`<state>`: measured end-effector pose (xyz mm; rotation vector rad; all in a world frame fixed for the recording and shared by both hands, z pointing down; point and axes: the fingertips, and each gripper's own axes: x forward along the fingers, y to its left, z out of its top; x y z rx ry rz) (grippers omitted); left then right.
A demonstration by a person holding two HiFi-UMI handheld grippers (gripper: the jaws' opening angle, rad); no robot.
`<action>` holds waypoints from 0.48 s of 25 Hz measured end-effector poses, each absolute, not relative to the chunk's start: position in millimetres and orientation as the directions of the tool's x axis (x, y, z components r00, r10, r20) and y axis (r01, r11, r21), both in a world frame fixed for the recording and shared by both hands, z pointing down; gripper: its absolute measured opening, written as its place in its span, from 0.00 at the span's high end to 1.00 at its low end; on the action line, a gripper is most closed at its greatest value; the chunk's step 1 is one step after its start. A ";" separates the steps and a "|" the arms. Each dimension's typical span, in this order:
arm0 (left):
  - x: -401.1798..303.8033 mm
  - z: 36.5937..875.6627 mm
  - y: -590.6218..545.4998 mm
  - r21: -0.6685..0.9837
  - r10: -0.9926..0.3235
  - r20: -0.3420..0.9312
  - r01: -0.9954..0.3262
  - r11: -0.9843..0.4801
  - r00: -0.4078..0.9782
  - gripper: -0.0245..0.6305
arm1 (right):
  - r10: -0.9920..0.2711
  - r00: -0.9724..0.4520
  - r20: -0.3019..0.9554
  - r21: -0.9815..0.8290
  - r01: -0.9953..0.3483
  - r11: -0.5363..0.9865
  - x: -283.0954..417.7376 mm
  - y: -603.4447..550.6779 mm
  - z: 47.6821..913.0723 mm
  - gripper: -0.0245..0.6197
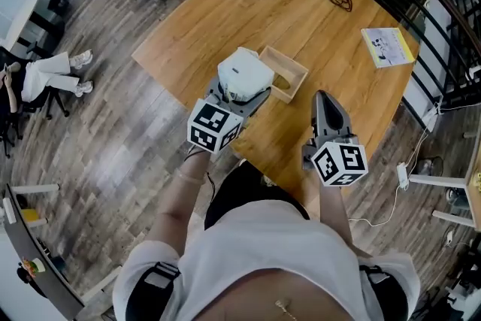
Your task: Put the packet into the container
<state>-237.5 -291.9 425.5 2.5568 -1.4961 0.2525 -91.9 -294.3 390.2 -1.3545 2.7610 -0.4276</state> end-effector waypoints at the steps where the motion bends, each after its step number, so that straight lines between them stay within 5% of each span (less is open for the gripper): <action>1: -236.2 427.8 -295.7 0.051 -0.835 0.240 -0.865 -0.499 0.495 0.45 | -0.783 -0.615 0.092 -0.262 -0.774 0.577 -91.1 -295.4 391.7 0.94; 12: -212.8 452.1 -328.7 -0.016 -0.691 0.371 -0.739 -0.673 0.621 0.45 | -0.808 -0.579 0.114 -0.274 -0.800 0.534 -79.0 -299.5 401.3 0.94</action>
